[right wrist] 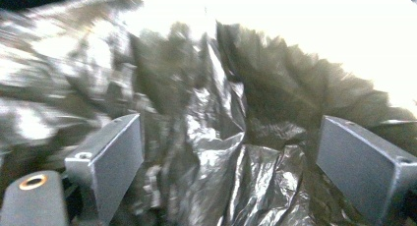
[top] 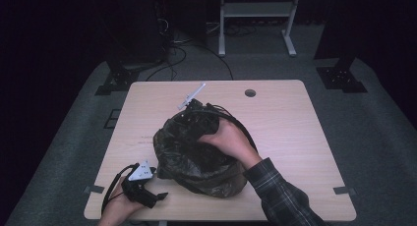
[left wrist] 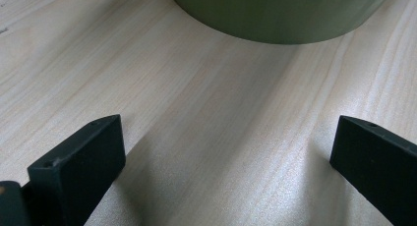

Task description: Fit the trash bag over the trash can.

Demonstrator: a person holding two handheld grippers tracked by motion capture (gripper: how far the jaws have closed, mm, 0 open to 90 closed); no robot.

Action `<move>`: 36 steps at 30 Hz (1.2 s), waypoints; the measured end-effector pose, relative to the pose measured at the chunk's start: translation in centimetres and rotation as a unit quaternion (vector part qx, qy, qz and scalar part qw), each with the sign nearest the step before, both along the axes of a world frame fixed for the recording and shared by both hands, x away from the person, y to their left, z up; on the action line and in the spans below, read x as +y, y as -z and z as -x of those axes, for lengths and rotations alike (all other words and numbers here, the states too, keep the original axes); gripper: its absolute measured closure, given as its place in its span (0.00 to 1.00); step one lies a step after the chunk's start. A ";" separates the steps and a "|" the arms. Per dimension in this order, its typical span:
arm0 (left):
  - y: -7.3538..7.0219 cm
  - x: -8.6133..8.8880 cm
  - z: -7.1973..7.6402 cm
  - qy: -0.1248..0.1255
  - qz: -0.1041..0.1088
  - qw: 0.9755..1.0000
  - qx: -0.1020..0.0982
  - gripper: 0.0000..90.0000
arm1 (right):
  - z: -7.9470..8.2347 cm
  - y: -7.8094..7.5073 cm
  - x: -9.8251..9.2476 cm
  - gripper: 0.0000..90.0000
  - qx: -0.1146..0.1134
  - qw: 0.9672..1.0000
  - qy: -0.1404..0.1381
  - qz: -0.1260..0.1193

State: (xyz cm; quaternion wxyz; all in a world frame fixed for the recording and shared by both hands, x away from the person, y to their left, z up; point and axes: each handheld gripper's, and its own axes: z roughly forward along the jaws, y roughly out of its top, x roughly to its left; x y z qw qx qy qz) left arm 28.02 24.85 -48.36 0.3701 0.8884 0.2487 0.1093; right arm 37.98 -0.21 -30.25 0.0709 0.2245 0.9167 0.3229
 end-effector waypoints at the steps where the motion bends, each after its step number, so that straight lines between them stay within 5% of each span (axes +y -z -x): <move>1: 0.0 0.0 0.0 0.000 0.000 1.000 0.000 0.00 | 0.2 -0.4 -0.4 0.11 -0.001 1.000 -0.001 -0.008; 10: 0.0 0.0 0.0 0.000 0.000 1.000 0.000 0.00 | 1.7 -2.4 -5.2 0.11 -0.025 0.998 0.005 -0.061; 21: 0.0 0.0 0.0 0.000 0.000 1.000 0.000 0.00 | 4.4 -2.1 -13.1 0.11 -0.055 0.990 0.042 -0.122; 29: 0.0 0.0 0.0 0.000 -0.001 1.000 0.001 0.00 | 7.7 0.4 -18.5 0.11 -0.073 0.984 0.054 -0.156; 36: 0.0 0.0 0.0 0.000 -0.001 1.000 0.001 0.00 | 9.4 4.0 -20.3 0.11 -0.073 0.982 0.062 -0.162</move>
